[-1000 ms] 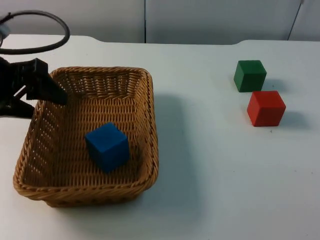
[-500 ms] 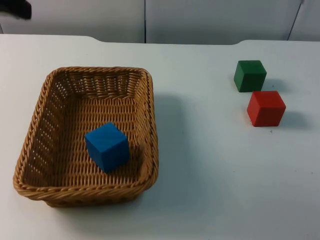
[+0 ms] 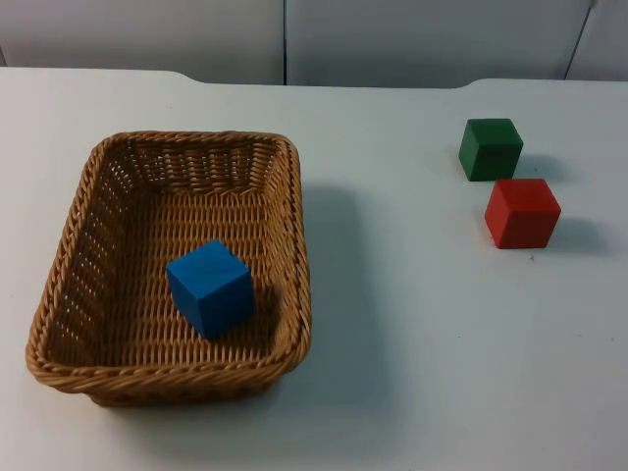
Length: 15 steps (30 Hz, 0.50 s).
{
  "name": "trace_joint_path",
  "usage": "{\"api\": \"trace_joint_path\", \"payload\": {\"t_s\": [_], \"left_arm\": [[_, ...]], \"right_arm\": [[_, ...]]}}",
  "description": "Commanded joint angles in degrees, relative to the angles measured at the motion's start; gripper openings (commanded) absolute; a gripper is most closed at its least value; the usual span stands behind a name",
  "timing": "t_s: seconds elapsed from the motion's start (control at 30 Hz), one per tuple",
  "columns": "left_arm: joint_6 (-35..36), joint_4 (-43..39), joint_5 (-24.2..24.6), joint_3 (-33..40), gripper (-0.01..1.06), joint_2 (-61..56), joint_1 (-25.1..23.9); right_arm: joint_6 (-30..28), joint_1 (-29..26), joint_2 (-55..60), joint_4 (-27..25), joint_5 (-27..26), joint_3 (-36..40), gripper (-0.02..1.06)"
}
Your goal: Pick up the basket with the left hand and place the blue cube into the basket with the right hand.
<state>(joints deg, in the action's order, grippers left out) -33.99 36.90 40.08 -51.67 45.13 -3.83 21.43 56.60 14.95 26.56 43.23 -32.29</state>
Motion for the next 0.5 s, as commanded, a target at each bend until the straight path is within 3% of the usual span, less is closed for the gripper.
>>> {"api": "trace_joint_path", "payload": {"t_s": [0.0,0.33,0.47], "left_arm": [[5.00,-4.70,2.46,0.92,0.74,-4.58,0.14],[25.13,-22.83,9.20,14.09,0.74,-29.39,0.14],[28.60,-25.74,13.40,17.24,0.74,-35.76,0.14]], "right_arm": [[-1.69,0.07,-0.25,-1.03,-1.21,0.25,1.04],[-2.28,0.07,-0.25,-1.64,-2.24,0.25,1.04],[-2.28,0.07,-0.25,-1.64,-2.24,0.25,1.04]]}}
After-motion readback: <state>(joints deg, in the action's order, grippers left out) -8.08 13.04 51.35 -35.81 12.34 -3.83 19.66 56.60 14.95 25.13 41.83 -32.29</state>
